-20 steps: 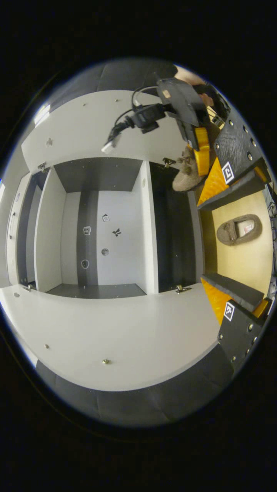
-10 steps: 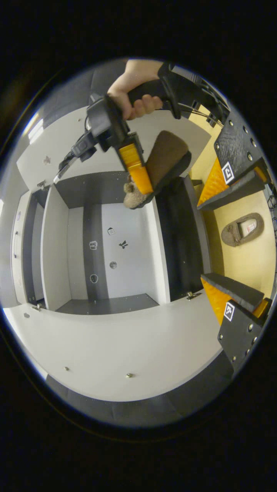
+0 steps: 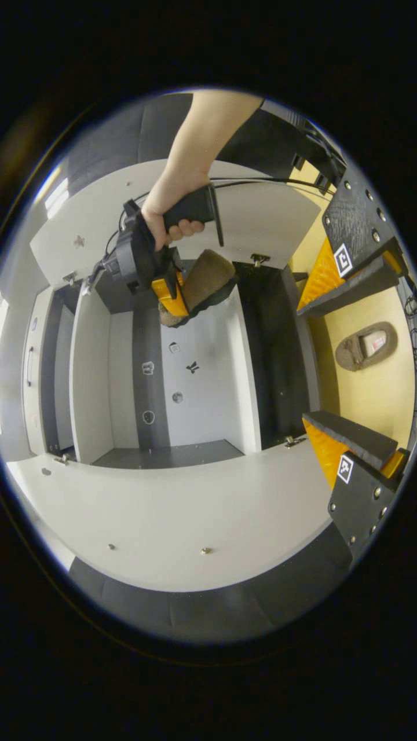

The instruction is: Grab one shoe with the right hand and put it into the shoe cabinet, grab the other shoe with the left hand and put it into the shoe cabinet; then close the right door with the right hand and the left door with the left hand.

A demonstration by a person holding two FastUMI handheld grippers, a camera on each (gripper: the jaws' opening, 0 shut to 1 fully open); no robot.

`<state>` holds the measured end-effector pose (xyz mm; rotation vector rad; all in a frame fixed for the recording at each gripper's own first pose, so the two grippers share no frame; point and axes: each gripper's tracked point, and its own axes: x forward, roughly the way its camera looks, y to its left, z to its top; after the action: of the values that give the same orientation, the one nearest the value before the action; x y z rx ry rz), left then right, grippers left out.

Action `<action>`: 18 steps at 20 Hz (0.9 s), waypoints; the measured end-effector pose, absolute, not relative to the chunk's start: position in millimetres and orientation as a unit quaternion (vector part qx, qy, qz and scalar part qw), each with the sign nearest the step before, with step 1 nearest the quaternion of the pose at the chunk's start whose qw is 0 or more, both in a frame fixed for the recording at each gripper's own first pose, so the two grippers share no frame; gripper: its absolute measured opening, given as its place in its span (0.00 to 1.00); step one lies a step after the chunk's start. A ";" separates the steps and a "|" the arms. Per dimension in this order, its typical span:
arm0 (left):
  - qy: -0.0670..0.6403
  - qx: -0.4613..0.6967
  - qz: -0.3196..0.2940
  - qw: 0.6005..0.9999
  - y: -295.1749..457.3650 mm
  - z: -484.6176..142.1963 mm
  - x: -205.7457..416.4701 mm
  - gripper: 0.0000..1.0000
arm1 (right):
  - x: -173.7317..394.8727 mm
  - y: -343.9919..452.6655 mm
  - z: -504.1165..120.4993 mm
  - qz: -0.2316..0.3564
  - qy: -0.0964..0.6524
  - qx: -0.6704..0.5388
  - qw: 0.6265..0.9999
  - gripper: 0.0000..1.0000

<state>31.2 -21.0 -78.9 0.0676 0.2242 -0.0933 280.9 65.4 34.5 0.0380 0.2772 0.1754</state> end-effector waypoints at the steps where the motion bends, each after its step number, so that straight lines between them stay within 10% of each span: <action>1: 0.113 0.030 -0.041 0.992 -17.7 -79.4 31.5 0.94 | 294.1 64.8 37.7 0.082 0.132 0.017 0.988 0.02; 18: 0.140 0.017 0.027 0.990 10.1 -86.8 48.6 0.94 | 437.0 57.9 19.3 0.049 0.095 -0.014 0.994 0.02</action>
<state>48.6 10.1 -86.8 0.0348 0.2802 0.0548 437.0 57.9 19.3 -0.0278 0.1897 0.0980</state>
